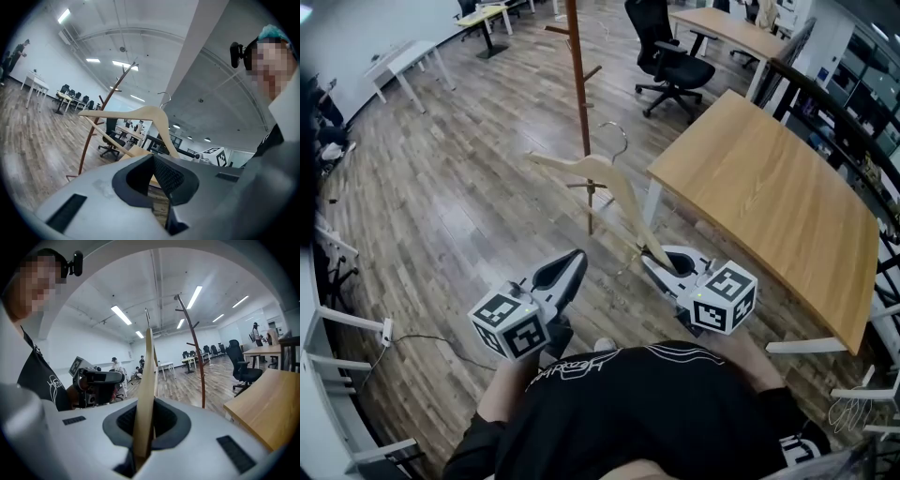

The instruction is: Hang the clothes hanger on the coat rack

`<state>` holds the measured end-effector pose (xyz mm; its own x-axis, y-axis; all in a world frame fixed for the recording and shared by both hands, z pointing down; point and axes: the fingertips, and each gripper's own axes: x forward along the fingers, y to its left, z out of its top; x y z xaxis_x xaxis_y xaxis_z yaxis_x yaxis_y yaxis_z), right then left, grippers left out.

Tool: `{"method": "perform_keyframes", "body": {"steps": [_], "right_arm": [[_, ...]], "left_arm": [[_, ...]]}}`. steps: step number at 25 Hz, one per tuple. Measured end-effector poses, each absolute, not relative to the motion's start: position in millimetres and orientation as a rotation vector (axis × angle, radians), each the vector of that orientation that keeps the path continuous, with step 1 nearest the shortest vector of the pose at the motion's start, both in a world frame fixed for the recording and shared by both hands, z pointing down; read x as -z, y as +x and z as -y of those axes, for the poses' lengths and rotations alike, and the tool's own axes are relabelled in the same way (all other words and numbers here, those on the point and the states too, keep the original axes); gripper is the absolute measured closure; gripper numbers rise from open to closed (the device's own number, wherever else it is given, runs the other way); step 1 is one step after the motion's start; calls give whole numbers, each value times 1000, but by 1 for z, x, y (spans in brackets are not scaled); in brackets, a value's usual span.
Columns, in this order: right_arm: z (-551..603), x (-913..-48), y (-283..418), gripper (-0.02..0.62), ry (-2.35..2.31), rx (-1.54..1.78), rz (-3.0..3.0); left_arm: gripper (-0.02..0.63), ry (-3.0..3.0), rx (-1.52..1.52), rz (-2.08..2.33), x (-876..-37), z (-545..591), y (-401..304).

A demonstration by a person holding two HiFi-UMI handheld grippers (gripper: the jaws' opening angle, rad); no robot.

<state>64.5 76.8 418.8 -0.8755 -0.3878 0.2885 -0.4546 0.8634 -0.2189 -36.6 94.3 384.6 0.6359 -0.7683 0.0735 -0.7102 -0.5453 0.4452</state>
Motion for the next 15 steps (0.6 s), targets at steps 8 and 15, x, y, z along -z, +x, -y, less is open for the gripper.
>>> {"method": "perform_keyframes", "body": {"steps": [8, 15], "right_arm": [[-43, -410, 18, 548, 688, -395, 2793], [-8, -412, 1, 548, 682, -409, 2787]], "left_arm": [[598, 2446, 208, 1156, -377, -58, -91], [598, 2414, 221, 1177, -384, -28, -112]]}}
